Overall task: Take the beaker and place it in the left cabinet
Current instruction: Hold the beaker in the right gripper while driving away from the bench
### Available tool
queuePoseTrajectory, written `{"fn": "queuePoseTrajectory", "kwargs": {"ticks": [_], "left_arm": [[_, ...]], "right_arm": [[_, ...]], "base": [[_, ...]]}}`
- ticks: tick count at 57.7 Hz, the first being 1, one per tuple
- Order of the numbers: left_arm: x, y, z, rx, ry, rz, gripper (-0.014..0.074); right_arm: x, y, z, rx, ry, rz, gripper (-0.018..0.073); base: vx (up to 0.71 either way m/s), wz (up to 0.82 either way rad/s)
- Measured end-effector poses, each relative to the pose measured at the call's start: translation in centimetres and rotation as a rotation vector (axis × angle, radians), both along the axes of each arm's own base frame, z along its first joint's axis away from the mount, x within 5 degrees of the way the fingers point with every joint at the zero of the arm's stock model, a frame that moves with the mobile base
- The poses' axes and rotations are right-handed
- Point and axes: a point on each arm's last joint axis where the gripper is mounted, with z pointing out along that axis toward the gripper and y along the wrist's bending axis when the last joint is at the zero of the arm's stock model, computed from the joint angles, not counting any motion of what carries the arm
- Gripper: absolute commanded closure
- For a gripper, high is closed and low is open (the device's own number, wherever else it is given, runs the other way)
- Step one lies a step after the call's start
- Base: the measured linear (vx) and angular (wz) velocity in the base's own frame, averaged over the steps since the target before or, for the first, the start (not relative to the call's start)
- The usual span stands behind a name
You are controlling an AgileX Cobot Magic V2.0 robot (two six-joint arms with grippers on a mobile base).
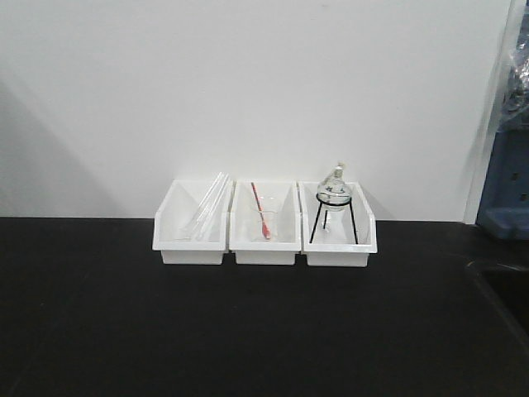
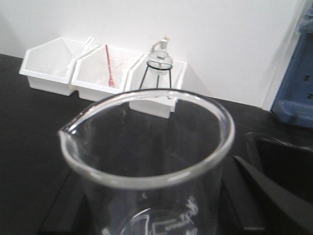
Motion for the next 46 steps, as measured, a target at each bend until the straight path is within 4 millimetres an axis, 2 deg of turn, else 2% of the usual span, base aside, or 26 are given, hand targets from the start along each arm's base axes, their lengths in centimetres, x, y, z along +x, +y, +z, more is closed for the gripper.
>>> {"fn": "queuePoseTrajectory", "kwargs": {"ticks": [46], "left_arm": [[0.0, 0.0, 0.0, 0.0, 0.0, 0.0, 0.0595]], "right_arm": [[0.0, -0.02, -0.01, -0.001, 0.001, -0.002, 0.0562]], "base": [[-0.09, 0.46]]}}
